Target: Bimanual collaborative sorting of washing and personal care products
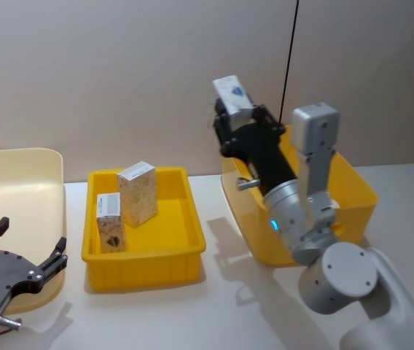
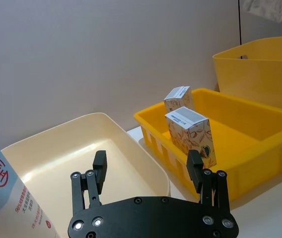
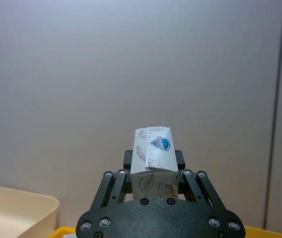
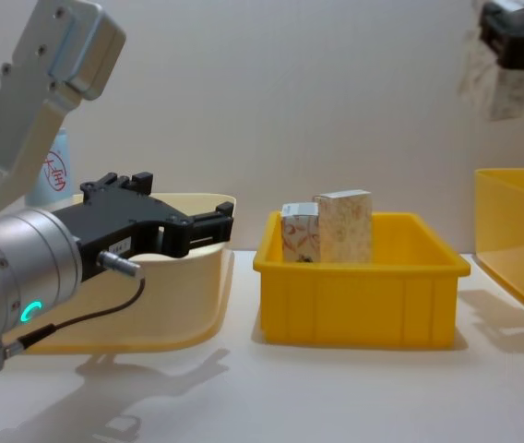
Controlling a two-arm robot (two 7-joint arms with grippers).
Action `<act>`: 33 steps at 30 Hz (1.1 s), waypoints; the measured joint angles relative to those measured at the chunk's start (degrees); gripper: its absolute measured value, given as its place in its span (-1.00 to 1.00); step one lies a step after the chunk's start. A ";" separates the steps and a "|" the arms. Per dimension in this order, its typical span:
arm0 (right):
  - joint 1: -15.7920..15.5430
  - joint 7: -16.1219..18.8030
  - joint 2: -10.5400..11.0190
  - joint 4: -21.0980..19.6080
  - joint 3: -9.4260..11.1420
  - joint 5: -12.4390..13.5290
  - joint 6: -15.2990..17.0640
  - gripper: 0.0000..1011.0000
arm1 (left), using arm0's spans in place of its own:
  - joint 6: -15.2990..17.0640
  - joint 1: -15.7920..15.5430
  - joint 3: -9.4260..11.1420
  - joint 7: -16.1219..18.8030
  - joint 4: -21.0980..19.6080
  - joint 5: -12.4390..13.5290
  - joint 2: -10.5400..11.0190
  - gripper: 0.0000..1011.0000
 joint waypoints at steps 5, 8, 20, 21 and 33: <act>-1.38 -2.30 0.60 -2.20 2.06 -1.52 -0.02 -0.13 | 0.00 0.00 0.00 0.00 0.00 0.00 0.00 0.98; -2.12 -3.45 0.78 -3.15 2.96 -2.25 0.31 -0.13 | 0.00 0.00 0.00 0.00 0.00 0.00 0.00 0.98; -7.19 -8.71 0.84 -8.27 7.07 -5.24 5.90 -0.13 | 0.00 0.00 0.00 0.00 0.00 0.00 0.00 0.98; -7.42 -8.91 0.81 -8.48 7.24 -5.36 6.28 -0.13 | 0.00 0.00 0.00 0.00 0.00 0.00 0.00 0.99; -8.82 -10.22 -0.22 -9.45 8.53 -6.12 13.32 -0.13 | 0.00 0.00 0.00 0.00 0.00 0.00 0.00 0.98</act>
